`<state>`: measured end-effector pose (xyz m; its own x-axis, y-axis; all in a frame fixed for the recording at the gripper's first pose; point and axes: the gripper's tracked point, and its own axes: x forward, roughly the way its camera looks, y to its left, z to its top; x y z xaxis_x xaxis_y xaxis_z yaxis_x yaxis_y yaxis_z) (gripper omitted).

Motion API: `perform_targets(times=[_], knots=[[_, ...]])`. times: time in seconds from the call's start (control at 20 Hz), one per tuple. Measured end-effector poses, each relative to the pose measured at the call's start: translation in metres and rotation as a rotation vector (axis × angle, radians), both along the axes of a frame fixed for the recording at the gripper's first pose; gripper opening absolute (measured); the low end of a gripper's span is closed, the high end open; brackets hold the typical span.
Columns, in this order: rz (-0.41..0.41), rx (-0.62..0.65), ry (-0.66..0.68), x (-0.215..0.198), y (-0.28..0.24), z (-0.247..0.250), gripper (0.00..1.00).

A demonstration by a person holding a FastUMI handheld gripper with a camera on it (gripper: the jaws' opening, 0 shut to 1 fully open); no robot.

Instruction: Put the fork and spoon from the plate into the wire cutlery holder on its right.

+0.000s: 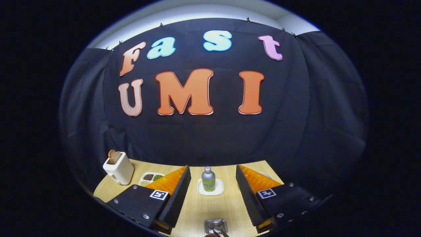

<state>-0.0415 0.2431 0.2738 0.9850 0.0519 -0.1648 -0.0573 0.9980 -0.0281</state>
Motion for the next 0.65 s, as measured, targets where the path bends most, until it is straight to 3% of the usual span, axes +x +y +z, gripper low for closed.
perform_targets(times=[0.15, 0.35, 0.65], knots=[[0.033, 0.018, -0.007, -0.007, 0.015, 0.005, 0.83], [0.065, -0.007, -0.113, -0.007, 0.028, 0.024, 0.83], [0.047, -0.087, -0.226, -0.011, 0.025, 0.046, 0.83]])
